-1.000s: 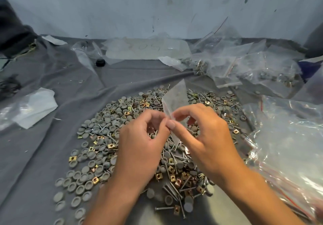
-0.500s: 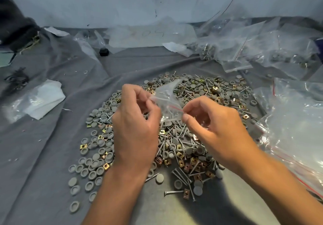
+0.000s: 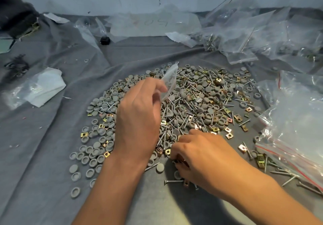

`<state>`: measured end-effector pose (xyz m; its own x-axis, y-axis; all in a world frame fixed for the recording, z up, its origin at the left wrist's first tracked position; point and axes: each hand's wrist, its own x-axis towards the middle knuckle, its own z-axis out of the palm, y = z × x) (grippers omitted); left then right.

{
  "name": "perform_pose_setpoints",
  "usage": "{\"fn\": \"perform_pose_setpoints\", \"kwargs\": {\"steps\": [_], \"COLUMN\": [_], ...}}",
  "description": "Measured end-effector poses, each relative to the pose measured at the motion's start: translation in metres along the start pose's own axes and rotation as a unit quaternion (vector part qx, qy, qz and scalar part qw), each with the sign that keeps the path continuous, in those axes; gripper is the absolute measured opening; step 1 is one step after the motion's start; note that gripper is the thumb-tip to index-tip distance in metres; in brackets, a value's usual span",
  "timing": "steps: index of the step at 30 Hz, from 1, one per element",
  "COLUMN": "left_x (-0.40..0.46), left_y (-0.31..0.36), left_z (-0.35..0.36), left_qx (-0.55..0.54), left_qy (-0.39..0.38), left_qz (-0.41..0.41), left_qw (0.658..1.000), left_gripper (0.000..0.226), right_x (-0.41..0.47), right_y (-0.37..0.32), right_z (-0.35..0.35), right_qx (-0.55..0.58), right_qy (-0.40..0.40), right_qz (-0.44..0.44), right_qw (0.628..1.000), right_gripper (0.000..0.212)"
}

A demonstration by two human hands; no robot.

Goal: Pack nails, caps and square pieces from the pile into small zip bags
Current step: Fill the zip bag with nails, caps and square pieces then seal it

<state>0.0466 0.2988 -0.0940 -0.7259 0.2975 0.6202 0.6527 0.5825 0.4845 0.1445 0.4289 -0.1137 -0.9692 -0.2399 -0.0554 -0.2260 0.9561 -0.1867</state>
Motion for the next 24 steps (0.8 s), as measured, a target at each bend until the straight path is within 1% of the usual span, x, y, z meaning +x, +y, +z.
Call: {"fn": "perform_pose_setpoints", "kwargs": {"steps": [3,6,10,13,17,19,20,22,24], "left_x": [-0.001,-0.001,-0.001,-0.001,-0.001,-0.001,-0.001,-0.001,-0.002], "left_y": [0.002,0.003,0.004,0.007,0.007,0.006,0.005,0.004,0.003], "left_z": [-0.001,-0.002,-0.001,0.0,0.002,0.002,0.002,0.003,0.004], "left_qx": [0.007,0.015,0.022,0.009,0.0,0.008,0.012,0.018,0.018], "left_qy": [0.005,-0.002,-0.065,-0.103,-0.138,-0.16,-0.169,-0.186,-0.205], "left_qz": [0.019,0.016,0.018,0.016,0.014,0.012,0.009,0.004,0.0], "left_qw": [1.0,1.0,0.997,0.994,0.99,0.987,0.985,0.982,0.979], "left_gripper": [0.02,0.023,0.032,0.033,0.034,0.037,0.039,0.044,0.05], "right_x": [0.0,0.001,0.001,0.0,-0.001,0.0,0.001,0.002,0.001], "right_y": [-0.004,-0.005,-0.003,0.004,0.007,0.008,0.011,0.021,0.032], "right_z": [0.001,0.003,0.0,-0.001,0.003,0.005,0.003,-0.006,-0.019], "right_qx": [-0.003,0.0,0.036,0.049,0.05,0.063,0.093,0.183,0.298], "right_qy": [-0.021,-0.027,-0.031,-0.002,-0.006,0.006,0.014,0.04,0.106], "right_qz": [0.001,0.0,0.003,-0.007,-0.028,-0.038,-0.037,-0.025,-0.018], "right_qw": [1.0,1.0,0.999,0.999,0.998,0.997,0.995,0.982,0.948], "right_gripper": [0.025,0.024,0.026,0.016,0.012,0.007,0.005,0.008,0.013]}}
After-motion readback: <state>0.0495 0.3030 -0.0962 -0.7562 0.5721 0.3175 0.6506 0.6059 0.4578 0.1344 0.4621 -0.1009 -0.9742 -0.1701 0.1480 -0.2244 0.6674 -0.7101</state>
